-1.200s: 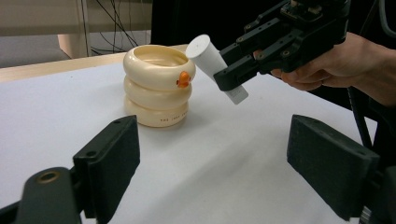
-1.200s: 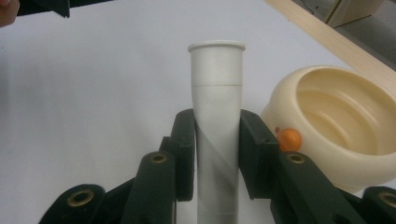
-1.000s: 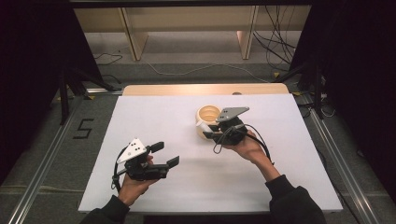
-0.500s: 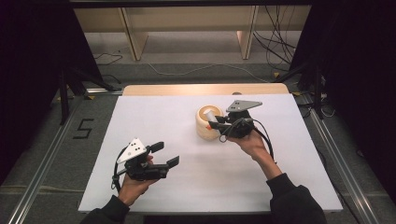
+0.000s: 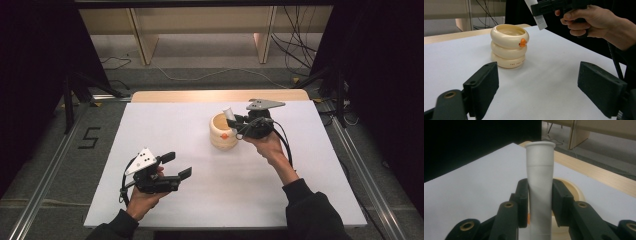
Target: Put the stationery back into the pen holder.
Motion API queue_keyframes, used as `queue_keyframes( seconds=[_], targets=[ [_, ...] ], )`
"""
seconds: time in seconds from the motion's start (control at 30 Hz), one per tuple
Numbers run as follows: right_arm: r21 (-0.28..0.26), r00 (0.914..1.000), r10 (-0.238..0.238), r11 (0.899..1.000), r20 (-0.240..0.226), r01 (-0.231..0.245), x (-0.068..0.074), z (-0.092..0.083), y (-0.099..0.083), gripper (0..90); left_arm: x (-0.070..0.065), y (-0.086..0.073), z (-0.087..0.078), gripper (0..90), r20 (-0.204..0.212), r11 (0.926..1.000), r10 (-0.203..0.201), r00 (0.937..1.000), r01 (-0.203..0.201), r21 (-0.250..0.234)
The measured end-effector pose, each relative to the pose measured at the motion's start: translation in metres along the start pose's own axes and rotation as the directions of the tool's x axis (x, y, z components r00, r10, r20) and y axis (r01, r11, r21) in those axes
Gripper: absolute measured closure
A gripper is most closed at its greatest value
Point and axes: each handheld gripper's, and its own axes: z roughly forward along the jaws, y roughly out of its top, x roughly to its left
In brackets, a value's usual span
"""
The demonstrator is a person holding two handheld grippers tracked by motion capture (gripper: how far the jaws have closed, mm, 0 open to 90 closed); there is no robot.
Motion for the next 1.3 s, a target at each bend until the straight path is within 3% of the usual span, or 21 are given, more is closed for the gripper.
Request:
queue_keyframes(
  seconds=[0.63,1.13,1.3],
  targets=[
    [-0.001,0.9985,0.034,0.999,0.044,-0.034,-0.006,0.026,0.015,69.8,0.0,0.0,0.0,16.8,-0.001,1.0,-0.001,1.0,0.001,-0.002],
    [0.022,0.993,0.087,0.996,0.08,-0.089,-0.015,0.052,0.011,69.7,0.0,0.0,-0.001,16.7,-0.001,1.0,0.004,1.0,-0.004,0.001],
    [0.036,0.9927,0.083,0.996,0.088,-0.086,-0.015,0.057,0.008,69.7,0.0,0.0,-0.001,16.7,-0.003,1.0,0.006,1.0,-0.006,-0.001]
  ],
)
